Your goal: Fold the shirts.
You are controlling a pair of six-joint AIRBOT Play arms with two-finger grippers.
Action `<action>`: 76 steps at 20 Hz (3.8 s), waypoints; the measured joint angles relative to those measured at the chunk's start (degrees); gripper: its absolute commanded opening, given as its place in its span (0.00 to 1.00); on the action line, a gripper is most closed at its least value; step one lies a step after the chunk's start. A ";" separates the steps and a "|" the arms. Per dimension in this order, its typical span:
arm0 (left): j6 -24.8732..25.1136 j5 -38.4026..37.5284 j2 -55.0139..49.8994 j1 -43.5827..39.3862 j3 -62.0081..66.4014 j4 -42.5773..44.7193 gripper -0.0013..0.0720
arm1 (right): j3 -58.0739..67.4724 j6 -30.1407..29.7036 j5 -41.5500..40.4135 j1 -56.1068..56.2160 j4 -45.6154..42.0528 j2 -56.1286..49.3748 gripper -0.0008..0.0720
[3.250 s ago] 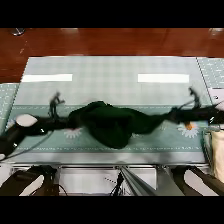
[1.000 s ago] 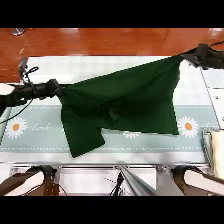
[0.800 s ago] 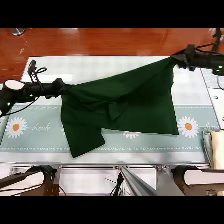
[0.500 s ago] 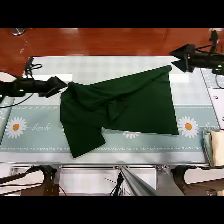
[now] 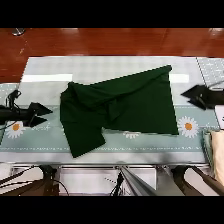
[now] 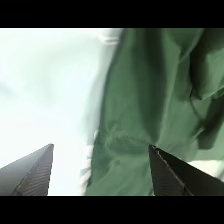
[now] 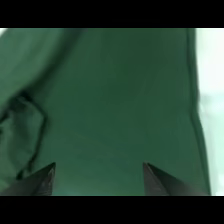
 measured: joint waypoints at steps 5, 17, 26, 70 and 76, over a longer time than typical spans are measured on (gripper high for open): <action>4.15 2.67 -2.38 -2.08 -6.25 -7.41 0.97 | -14.05 0.92 -2.62 -0.44 3.39 11.63 0.87; 11.21 5.97 -6.47 -12.90 -7.50 -15.13 0.05 | -18.25 7.26 -7.34 -5.81 -5.40 15.17 0.86; 12.50 4.74 -6.49 -13.42 -6.19 -15.67 0.05 | -19.69 8.00 1.44 -10.86 -14.10 4.87 0.86; -10.56 10.05 38.29 -8.17 62.69 10.82 0.05 | 68.85 12.96 7.69 9.07 -15.69 17.00 0.04; -16.63 6.34 46.97 -17.55 62.69 28.94 0.05 | 68.54 14.99 16.83 15.76 -27.56 23.19 0.04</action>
